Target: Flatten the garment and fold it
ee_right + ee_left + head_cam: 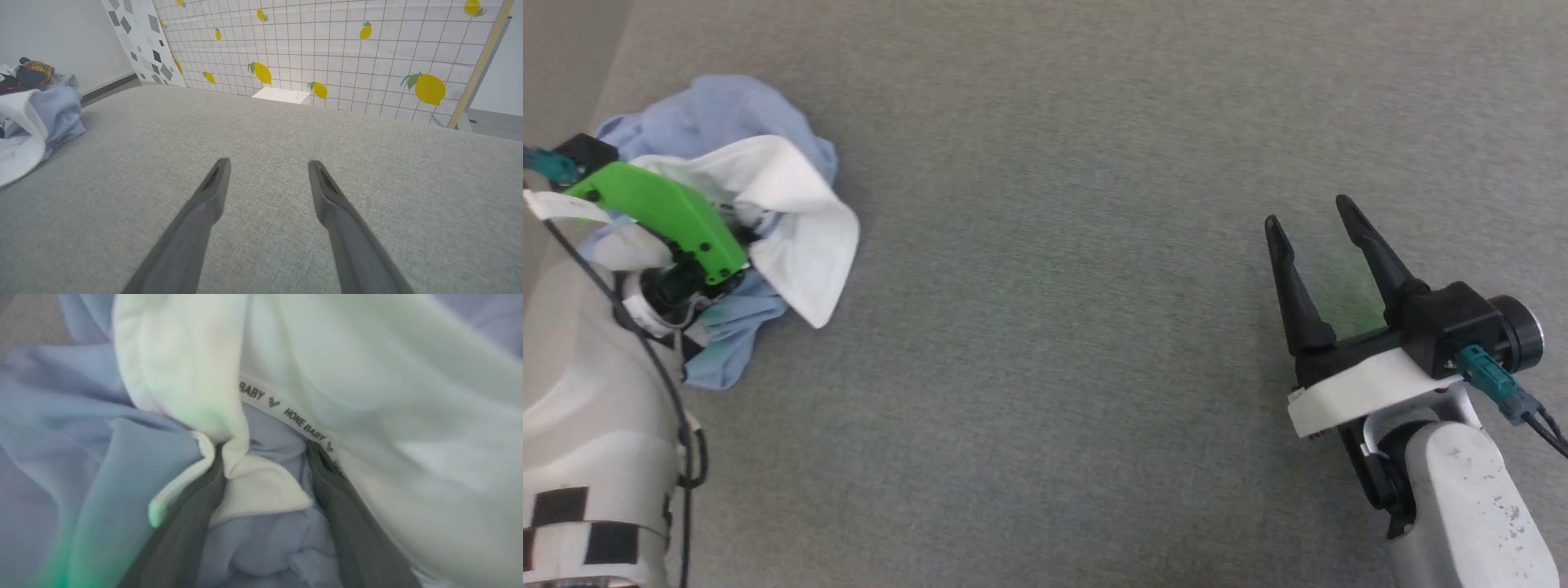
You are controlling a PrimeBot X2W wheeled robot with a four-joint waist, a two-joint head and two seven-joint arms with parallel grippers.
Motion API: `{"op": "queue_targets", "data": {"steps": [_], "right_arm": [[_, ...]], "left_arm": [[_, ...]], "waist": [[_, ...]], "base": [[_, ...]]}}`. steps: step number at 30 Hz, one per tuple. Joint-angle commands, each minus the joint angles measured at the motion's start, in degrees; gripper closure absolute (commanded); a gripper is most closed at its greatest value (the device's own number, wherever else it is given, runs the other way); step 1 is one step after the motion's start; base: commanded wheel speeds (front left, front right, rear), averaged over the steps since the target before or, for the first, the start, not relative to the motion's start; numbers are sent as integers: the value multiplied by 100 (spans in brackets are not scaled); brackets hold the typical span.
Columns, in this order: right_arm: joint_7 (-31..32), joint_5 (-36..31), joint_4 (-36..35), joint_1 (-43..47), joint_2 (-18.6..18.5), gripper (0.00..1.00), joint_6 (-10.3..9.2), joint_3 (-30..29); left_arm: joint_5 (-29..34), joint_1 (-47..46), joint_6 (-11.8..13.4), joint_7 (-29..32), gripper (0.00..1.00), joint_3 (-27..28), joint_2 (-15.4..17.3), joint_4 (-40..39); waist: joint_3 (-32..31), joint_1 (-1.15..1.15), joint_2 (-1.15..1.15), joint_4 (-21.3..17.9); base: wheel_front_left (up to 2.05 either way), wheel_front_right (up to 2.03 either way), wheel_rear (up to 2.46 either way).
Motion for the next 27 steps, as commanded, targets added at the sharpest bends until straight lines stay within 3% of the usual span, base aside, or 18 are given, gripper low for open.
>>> {"op": "queue_targets", "data": {"steps": [1, 2, 4, 9, 13, 16, 22, 27], "right_arm": [[-75, 40, 71, -71, 39, 0, 35, -15], [-96, 51, 114, -56, 53, 0, 35, -21], [-153, 70, 215, -3, 89, 0, 35, -41], [-316, 142, 480, 236, 188, 0, 35, -174], [-397, 203, 644, 501, 251, 0, 35, -296], [-441, 248, 722, 661, 275, 0, 35, -358], [-507, 437, 732, 890, 286, 0, 35, -485], [-468, 457, 686, 998, 287, 0, 35, -511]], "left_arm": [[-44, 513, -38, 315, 84, -215, -332, 295], [-14, 537, -54, 298, 100, -228, -267, 233], [122, 571, -59, 39, 100, -250, -97, 15], [717, 485, 157, -1538, 100, -208, 315, -617], [1185, 259, 224, -2640, 100, -352, 410, -1115], [1400, 19, 117, -3263, 100, -467, 447, -1397], [1528, -476, -117, -4014, 100, -807, 19, -1893], [1446, -688, -269, -4294, 100, -1143, -592, -2190]], "waist": [[-103, 0, -1, -209], [-180, 0, -1, -212], [-403, 0, -1, -209], [-1092, 0, -1, -195], [-1632, 0, -1, -229], [-1958, 0, -1, -338], [-2390, 0, -1, -688], [-2566, 0, -1, -1144]], "base": [[0, 0, 0], [0, 0, 0], [0, 0, 0], [0, 0, 0], [0, 0, 0], [0, 0, 0], [0, 0, 0], [0, 0, 0]]}}
